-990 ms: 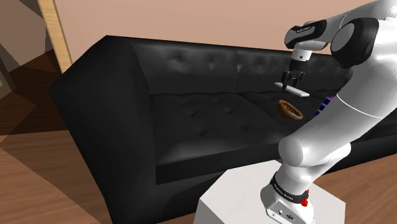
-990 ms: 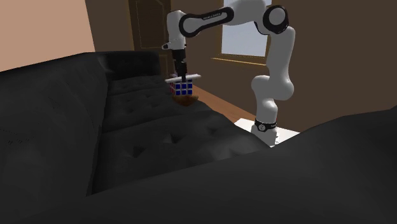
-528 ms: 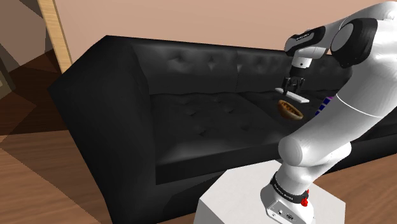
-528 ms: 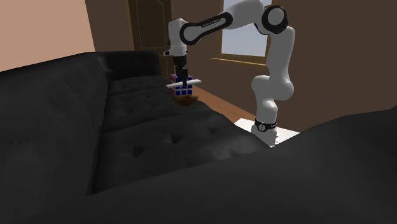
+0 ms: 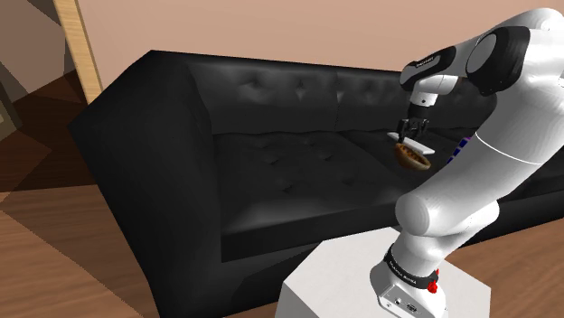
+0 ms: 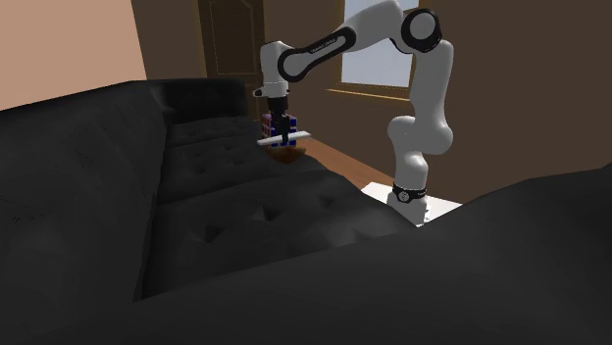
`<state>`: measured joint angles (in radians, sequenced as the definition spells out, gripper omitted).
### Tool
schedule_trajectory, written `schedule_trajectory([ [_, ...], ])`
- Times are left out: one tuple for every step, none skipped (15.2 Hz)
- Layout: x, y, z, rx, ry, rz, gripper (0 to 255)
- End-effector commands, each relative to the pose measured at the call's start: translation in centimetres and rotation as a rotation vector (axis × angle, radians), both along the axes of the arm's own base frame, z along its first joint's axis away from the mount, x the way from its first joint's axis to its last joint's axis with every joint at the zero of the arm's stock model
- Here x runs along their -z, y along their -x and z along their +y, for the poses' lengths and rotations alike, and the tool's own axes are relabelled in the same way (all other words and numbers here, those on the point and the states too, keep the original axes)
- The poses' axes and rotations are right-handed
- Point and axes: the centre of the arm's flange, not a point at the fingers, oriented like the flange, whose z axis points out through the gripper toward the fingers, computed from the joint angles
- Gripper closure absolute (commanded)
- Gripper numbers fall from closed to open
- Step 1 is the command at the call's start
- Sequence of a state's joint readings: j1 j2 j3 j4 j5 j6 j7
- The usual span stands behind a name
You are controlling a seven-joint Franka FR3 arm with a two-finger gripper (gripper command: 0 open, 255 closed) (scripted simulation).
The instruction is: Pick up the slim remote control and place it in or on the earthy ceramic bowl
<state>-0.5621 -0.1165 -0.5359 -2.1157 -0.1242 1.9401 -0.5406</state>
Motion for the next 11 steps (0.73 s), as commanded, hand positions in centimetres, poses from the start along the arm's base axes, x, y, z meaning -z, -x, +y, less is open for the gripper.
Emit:
schedule_trajectory([
  [0.23,0.01,0.03,0.000,0.001,0.000,255],
  [0.23,0.01,0.03,0.000,0.001,0.000,255],
  [0.23,0.01,0.03,0.000,0.001,0.000,255],
  [0.23,0.01,0.03,0.000,0.001,0.000,255],
  [0.23,0.01,0.03,0.000,0.001,0.000,255],
  [0.23,0.01,0.03,0.000,0.001,0.000,255],
  [0.23,0.01,0.03,0.000,0.001,0.000,255],
  [0.23,0.01,0.03,0.000,0.001,0.000,0],
  [0.23,0.01,0.03,0.000,0.001,0.000,0],
  [0.23,0.01,0.03,0.000,0.001,0.000,0],
  [0.23,0.01,0.03,0.000,0.001,0.000,0],
])
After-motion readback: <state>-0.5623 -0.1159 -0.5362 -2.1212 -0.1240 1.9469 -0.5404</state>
